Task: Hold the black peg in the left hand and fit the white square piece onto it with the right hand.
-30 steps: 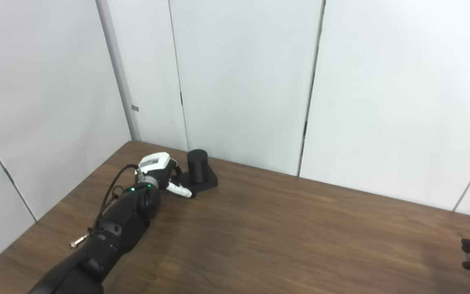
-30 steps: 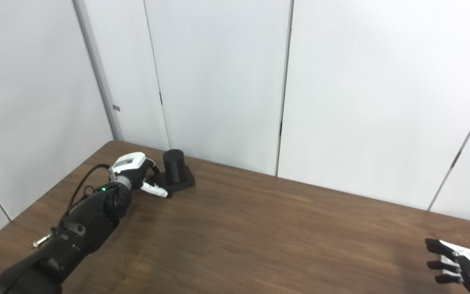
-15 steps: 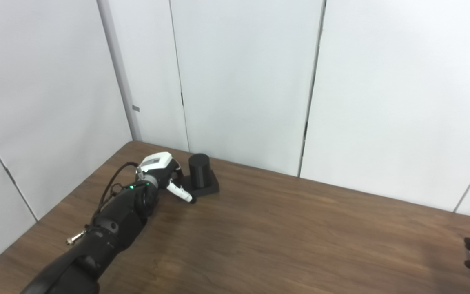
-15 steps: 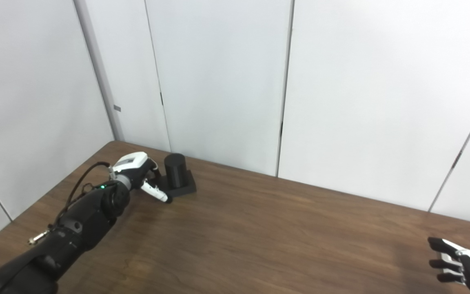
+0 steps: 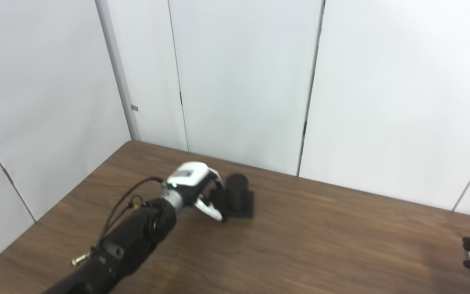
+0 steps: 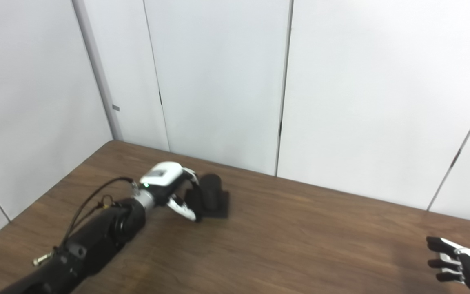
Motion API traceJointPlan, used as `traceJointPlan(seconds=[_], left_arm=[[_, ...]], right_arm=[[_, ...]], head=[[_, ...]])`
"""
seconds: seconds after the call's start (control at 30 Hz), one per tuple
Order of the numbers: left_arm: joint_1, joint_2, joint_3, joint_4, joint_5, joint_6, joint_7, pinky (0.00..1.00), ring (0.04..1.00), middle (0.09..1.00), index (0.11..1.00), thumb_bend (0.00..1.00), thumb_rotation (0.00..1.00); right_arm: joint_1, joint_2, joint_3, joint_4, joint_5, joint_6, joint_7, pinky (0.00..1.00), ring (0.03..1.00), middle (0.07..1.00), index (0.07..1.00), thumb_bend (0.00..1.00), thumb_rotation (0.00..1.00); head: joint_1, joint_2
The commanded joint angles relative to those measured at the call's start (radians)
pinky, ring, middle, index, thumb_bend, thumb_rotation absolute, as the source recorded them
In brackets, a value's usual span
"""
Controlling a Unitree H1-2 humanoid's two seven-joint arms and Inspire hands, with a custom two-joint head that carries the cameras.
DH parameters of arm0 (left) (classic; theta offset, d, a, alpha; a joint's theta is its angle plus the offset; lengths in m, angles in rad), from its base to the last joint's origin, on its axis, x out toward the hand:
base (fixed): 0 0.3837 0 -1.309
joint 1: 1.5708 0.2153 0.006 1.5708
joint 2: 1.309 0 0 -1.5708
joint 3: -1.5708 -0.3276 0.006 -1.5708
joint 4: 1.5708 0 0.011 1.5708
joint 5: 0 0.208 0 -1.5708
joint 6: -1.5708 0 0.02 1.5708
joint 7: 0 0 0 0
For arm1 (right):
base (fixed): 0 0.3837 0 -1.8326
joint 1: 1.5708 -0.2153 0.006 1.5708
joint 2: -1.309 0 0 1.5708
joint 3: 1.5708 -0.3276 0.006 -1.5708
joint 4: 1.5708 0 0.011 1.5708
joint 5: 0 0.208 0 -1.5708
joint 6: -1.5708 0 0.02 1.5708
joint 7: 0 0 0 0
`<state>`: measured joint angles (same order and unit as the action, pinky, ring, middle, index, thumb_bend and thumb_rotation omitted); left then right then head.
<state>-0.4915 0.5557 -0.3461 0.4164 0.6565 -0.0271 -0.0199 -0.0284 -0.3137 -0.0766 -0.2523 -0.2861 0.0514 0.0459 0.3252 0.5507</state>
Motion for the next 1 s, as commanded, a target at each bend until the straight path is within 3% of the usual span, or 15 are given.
traceJointPlan(seconds=[0.0,0.17,0.37,0.57,0.73,0.97], left_arm=[[-0.023,0.014,-0.002,-0.055,0.022,-0.02,-0.008,0.79,0.896,0.859,0.484,0.52,0.06],[-0.005,-0.001,-0.022,-0.12,0.043,-0.058,-0.043,0.78,0.897,0.858,0.485,0.52,0.06],[0.01,-0.027,-0.066,-0.106,0.112,-0.141,0.004,0.73,0.877,0.853,0.485,0.52,0.07],[0.018,-0.047,-0.114,-0.127,0.087,-0.186,-0.087,0.8,0.893,0.868,0.485,0.52,0.07],[0.023,-0.086,-0.158,-0.119,0.083,-0.253,-0.091,0.76,0.862,0.848,0.485,0.52,0.07],[0.014,-0.127,-0.214,-0.088,0.065,-0.298,-0.147,0.77,0.873,0.857,0.486,0.52,0.07]], right_arm=[[-0.036,-0.005,-0.009,-0.029,-0.003,-0.018,-0.014,0.58,0.673,0.769,0.757,0.62,0.0],[-0.042,-0.001,-0.006,-0.036,-0.012,-0.011,-0.013,0.57,0.674,0.769,0.755,0.62,0.0],[-0.051,0.008,0.0,-0.025,-0.019,-0.028,-0.02,0.6,0.67,0.762,0.756,0.62,0.0],[-0.061,0.02,-0.003,-0.005,-0.003,-0.035,-0.019,0.6,0.662,0.751,0.745,0.64,0.0],[-0.065,0.018,-0.002,0.03,0.026,-0.098,-0.016,0.58,0.652,0.749,0.736,0.64,0.0],[-0.071,0.028,0.013,0.033,0.007,-0.107,-0.023,0.58,0.662,0.757,0.734,0.65,0.0]], head=[[0.0,0.0],[-0.026,0.013],[-0.088,0.03],[-0.161,0.051],[-0.226,0.068],[-0.308,0.089]])
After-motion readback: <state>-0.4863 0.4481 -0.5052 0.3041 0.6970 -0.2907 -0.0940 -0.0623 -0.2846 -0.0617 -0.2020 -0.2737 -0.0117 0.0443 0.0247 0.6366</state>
